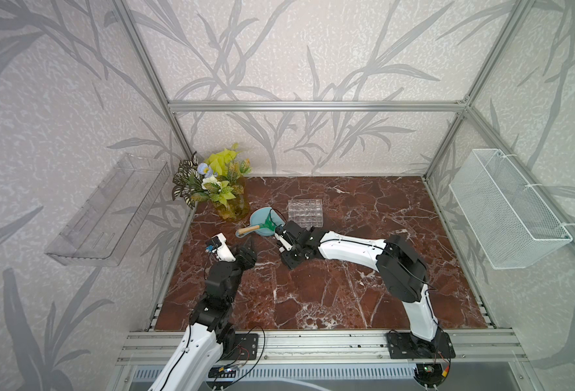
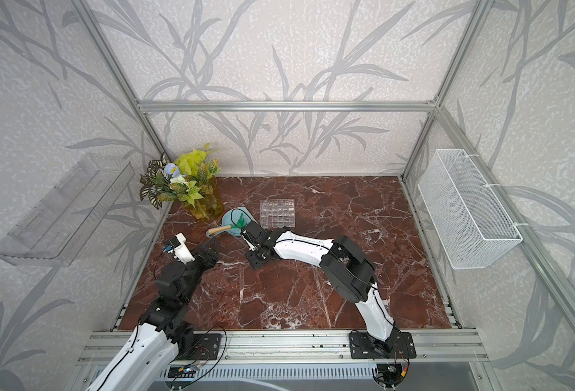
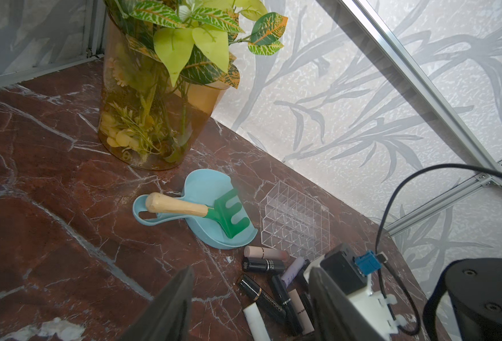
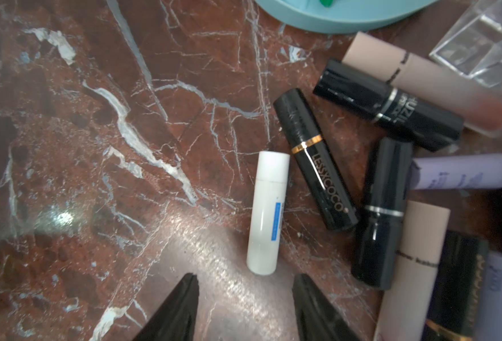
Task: Arrange the lipsticks in the organizer
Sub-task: Pick up the lipstick at the center of the board.
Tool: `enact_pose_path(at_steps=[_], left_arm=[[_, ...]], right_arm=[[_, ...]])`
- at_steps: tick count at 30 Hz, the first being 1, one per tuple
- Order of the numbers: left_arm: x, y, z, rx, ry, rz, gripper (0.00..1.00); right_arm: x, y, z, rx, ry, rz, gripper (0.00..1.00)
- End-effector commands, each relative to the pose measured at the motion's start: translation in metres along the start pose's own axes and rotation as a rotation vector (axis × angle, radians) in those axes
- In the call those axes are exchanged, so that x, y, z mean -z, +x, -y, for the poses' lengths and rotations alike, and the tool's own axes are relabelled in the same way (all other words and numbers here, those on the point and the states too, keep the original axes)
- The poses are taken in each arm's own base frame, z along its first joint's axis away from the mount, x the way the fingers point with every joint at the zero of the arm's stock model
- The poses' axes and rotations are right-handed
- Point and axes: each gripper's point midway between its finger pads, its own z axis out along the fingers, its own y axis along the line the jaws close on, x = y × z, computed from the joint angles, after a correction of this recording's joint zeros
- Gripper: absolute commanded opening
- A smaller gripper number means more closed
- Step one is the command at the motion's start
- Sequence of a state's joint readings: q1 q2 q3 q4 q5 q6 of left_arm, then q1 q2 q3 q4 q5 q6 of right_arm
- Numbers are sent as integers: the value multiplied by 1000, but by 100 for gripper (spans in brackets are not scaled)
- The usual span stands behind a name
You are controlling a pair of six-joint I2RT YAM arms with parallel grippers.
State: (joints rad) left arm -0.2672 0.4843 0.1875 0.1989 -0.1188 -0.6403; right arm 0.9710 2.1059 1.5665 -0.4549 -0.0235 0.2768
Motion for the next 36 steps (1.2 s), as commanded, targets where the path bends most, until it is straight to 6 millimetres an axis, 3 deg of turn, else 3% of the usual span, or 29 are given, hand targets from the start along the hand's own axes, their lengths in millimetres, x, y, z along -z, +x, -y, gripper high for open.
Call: enact_pose_path(at_steps=[1, 16, 20, 25, 31, 36], left_arm=[[-1, -8, 5, 2, 20, 30, 64], [3, -14, 8, -11, 29, 48, 65], [5, -17, 8, -16, 26, 51, 65], [12, -27, 17, -55, 48, 71, 65], [23, -51, 37, -73, 93, 94, 67], [11, -39, 88, -107, 291, -80, 72]], right_arm=[[-3, 2, 1, 9, 26, -30, 54], [-29, 10, 3, 28, 57, -90, 49], [-33, 13, 2, 39, 67, -103, 40], [-32, 16, 2, 43, 62, -108, 21], [4, 9, -10, 50, -6, -33, 16], [63, 7, -15, 52, -96, 74, 17]])
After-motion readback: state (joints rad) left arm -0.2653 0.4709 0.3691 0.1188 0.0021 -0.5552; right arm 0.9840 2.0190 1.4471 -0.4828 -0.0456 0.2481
